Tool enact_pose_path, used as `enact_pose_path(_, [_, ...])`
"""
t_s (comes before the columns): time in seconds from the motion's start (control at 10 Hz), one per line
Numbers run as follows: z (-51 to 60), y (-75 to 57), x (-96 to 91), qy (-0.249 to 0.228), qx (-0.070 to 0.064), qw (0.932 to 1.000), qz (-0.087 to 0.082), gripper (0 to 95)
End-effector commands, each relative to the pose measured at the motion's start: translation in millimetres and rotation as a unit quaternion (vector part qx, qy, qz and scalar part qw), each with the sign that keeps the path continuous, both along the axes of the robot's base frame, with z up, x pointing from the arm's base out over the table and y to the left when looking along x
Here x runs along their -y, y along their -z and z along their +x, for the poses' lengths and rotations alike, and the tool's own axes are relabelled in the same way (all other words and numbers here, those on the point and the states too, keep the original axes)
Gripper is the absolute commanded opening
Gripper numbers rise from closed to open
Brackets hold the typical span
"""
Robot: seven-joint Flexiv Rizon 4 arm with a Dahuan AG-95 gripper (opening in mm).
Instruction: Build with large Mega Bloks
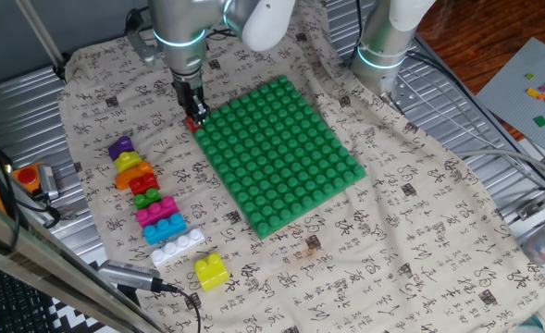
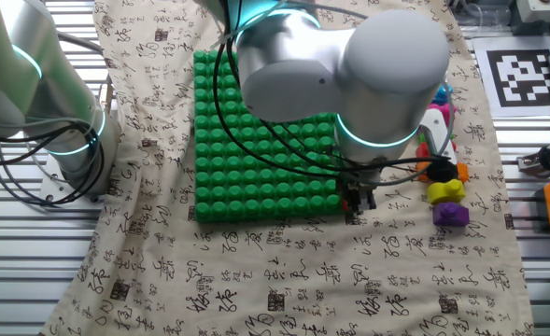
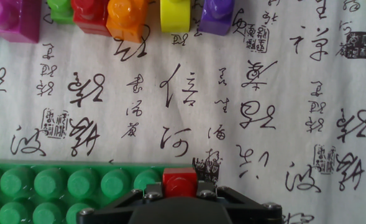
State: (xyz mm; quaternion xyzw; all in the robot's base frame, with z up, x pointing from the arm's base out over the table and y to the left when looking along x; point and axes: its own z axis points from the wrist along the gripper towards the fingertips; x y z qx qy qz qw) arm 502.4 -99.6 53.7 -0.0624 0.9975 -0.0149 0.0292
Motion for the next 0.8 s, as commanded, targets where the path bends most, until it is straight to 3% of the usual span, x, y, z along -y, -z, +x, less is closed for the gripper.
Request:
enact_pose_path(0.1, [-0.6,1.3,0.6,0.0,-0.003,1.0,0.004,0.0])
enact_pose_path(0.3, [-0.6,0.9,0.6,-0.004,0.001,1.0,0.002,0.0])
enact_pose_path(0.5, [0.0,-8.3,0.1,-0.004,-0.006,1.0,0.002,0.0])
enact_pose_path(0.6, [0.3,-16.1,-0.7,-0.007,-0.009,0.9999,0.003,19.0])
enact_pose_path(0.8, [0.2,-16.9,-0.8,-0.011,-0.008,0.9999,0.002,19.0])
